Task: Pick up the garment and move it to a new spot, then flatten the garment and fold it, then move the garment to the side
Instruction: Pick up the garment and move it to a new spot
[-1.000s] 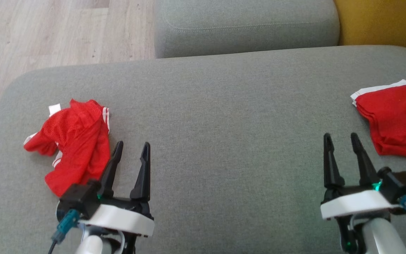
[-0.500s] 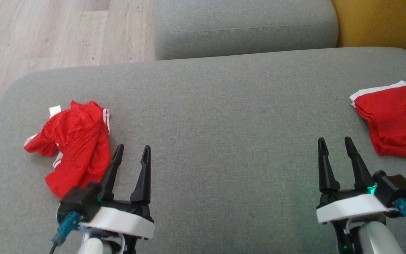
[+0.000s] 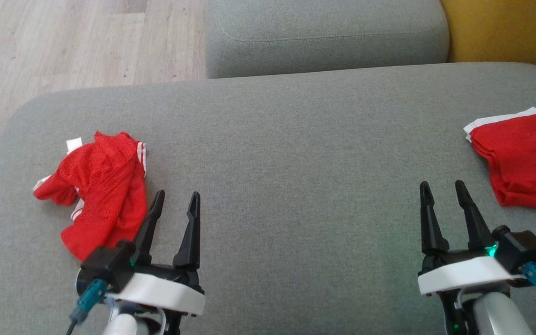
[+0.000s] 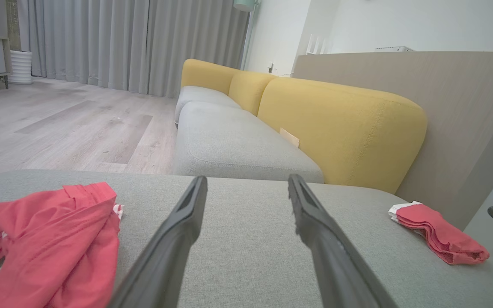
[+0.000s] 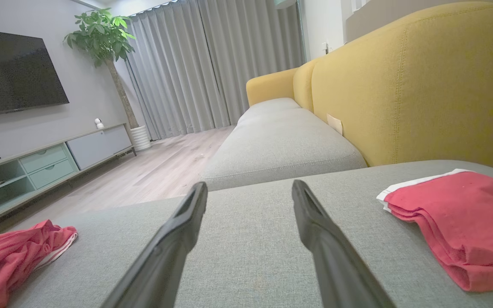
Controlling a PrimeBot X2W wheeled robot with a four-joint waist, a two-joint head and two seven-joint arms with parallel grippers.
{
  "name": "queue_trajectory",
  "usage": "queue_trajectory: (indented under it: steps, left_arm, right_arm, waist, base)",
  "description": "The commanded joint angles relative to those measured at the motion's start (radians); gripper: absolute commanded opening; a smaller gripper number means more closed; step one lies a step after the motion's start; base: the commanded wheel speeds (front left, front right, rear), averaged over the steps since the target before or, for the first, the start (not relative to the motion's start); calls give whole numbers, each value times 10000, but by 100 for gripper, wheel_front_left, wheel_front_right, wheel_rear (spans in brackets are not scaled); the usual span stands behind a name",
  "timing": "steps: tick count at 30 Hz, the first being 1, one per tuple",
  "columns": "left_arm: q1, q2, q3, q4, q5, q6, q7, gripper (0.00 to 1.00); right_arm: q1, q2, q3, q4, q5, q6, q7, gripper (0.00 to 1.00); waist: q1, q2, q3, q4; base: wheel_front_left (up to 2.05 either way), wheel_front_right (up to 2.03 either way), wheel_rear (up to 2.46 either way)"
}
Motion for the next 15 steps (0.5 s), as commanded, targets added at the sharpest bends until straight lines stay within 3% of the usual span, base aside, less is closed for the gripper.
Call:
queue_trajectory:
  steps: [1, 9, 15]
  left_arm:
    - [-337, 6, 330, -343, 25, 35, -120, 100]
    - [-341, 6, 287, -328, 30, 54, -120, 100]
    - [-439, 6, 301, -242, 28, 132, -120, 100]
  right_arm:
    - [-222, -17, 259, -384, 75, -9, -134, 100]
    - [-196, -17, 294, -301, 97, -9, -135, 100]
    - [-182, -16, 602, -106, 79, -9, -135, 100]
  waist:
    - [0, 0, 0, -3]
    - [0, 0, -19, 61]
    - [0, 0, -47, 578]
  base:
    - [0, 0, 0]
    - [0, 0, 0]
    - [0, 0, 0]
